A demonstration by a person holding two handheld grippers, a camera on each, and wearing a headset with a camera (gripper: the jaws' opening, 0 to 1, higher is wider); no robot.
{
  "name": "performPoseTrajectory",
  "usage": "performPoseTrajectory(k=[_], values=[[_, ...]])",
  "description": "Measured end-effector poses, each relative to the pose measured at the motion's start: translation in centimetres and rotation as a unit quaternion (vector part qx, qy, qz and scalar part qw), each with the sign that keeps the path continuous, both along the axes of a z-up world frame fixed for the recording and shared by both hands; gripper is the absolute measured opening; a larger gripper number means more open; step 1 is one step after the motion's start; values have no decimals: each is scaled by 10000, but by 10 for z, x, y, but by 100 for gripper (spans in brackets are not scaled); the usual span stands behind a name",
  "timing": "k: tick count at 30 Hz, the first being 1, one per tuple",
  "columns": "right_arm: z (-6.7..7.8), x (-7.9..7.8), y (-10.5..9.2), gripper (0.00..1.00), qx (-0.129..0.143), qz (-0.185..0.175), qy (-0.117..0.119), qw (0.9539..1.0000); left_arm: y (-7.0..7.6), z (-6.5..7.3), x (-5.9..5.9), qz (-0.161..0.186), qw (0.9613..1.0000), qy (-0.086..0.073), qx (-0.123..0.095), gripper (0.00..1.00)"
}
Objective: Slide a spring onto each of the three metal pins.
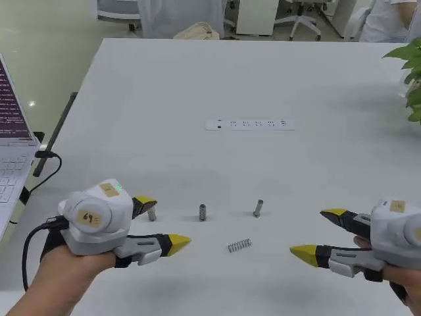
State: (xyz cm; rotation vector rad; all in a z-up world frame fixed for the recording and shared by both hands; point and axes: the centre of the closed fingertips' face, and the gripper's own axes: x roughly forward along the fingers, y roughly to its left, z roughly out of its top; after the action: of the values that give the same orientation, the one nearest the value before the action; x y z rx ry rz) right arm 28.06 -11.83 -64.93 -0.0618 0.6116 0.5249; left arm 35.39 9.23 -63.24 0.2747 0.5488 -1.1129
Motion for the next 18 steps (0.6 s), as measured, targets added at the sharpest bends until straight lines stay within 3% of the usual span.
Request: performPoseTrajectory(k=[5,10,18], values=[[-1,-3,-1,65,-8,-1,32,10000,-15,-6,-3,-220,9997,14,78,54],[-1,-6,-3,65,-4,-22,41,10000,-40,-12,-7,-494,9987,51,87,53],[-1,-13,-6,64,-51,-13,83,10000,-74,-31,-9,-931,9953,85,255,52]])
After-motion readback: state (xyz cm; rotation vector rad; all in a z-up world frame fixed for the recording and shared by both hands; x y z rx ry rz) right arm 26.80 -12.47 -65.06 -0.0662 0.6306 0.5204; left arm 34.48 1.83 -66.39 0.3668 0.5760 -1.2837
